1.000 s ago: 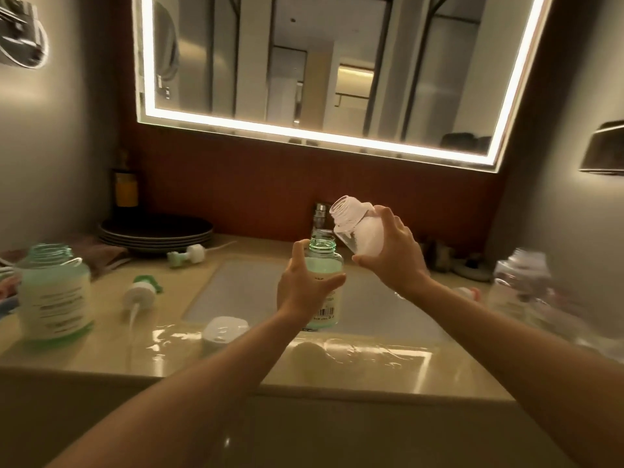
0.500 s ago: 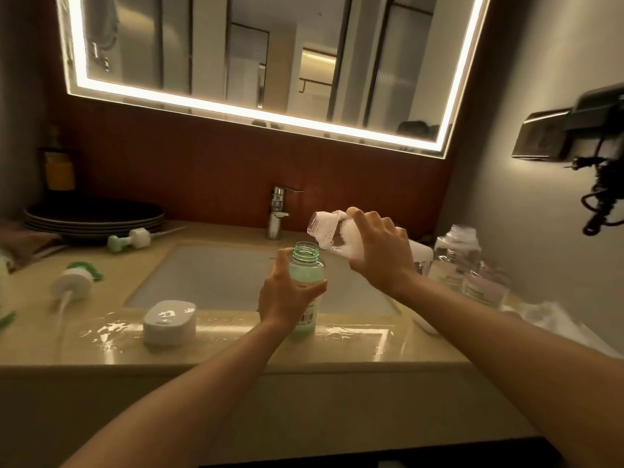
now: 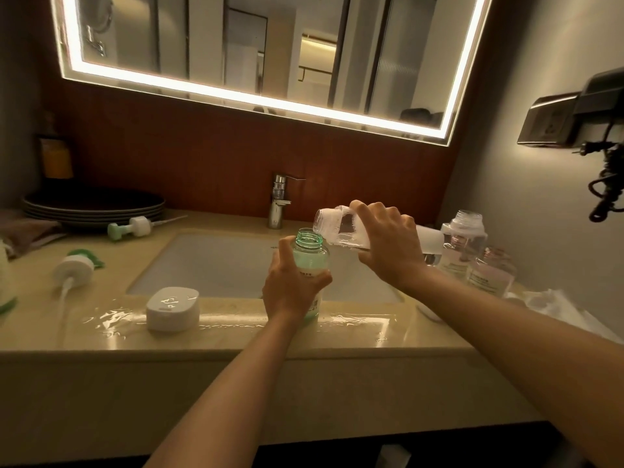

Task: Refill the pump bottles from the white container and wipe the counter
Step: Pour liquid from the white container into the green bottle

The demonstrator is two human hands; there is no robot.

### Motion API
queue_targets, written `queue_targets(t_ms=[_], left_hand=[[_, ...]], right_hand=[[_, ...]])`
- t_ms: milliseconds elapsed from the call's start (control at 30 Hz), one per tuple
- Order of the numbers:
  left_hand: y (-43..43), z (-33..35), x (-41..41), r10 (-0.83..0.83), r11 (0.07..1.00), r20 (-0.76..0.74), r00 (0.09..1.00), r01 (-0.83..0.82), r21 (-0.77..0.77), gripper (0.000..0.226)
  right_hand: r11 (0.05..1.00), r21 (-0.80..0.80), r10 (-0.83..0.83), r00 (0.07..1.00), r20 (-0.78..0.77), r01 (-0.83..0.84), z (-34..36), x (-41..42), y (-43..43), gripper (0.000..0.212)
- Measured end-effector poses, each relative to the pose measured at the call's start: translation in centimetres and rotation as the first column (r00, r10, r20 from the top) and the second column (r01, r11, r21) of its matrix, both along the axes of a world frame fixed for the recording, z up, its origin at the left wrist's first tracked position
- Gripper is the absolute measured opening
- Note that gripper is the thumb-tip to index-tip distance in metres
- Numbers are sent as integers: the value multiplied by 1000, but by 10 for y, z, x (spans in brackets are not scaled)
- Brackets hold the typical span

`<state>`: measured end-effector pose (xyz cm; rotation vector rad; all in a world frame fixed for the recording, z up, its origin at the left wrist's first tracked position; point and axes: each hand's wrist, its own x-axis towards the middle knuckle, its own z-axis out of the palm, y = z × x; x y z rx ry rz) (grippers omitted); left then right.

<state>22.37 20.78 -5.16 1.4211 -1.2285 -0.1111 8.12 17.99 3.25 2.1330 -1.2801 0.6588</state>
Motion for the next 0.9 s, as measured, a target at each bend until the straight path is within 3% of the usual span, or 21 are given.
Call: queue_targets(t_ms=[900], left_hand=[[-3,-6,3,6,1000,27,1000,-6,-7,80]], right_hand=[[982,-187,15,998,-67,-27,-1,-1,-13,72]])
